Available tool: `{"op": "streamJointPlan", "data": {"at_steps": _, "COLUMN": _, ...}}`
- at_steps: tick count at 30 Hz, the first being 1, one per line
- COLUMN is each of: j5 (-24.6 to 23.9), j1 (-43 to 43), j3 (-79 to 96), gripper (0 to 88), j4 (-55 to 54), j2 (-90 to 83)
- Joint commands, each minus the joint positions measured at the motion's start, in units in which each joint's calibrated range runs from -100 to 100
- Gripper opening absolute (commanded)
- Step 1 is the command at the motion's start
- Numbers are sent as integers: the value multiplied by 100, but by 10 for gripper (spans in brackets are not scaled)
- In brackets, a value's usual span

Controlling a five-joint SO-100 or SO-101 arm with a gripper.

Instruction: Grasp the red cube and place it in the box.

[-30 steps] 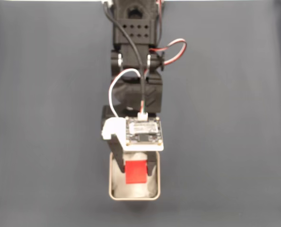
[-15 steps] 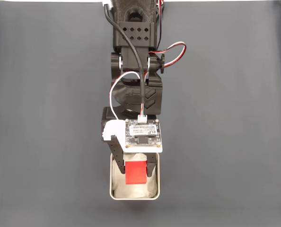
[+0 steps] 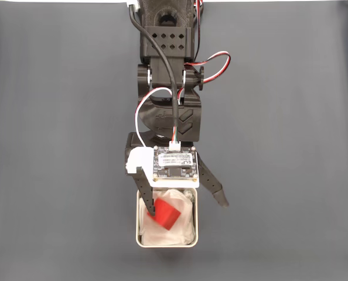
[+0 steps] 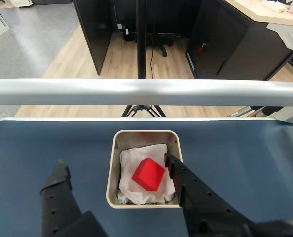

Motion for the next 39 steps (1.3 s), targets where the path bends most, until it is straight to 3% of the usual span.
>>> {"op": "streamJointPlan", "data": {"at_steps": 1, "j5": -10, "j1": -10, "j3": -91, "gripper": 469, "j4": -128, "j2": -81}}
{"op": "streamJointPlan", "data": {"at_steps": 30, "j5": -54, "j1": 32, "j3": 173, "gripper": 477, "j4": -210, "j2": -289}}
{"op": "streamJointPlan", "data": {"at_steps": 33, "j5": -127, "j1": 25, "j3": 173, "gripper": 408, "j4": -177, "j2": -358}}
{"op": "streamJointPlan", "data": {"at_steps": 39, "j5": -137, "j1": -53, "j3": 128, "gripper": 31, "j4": -161, "j2": -765}}
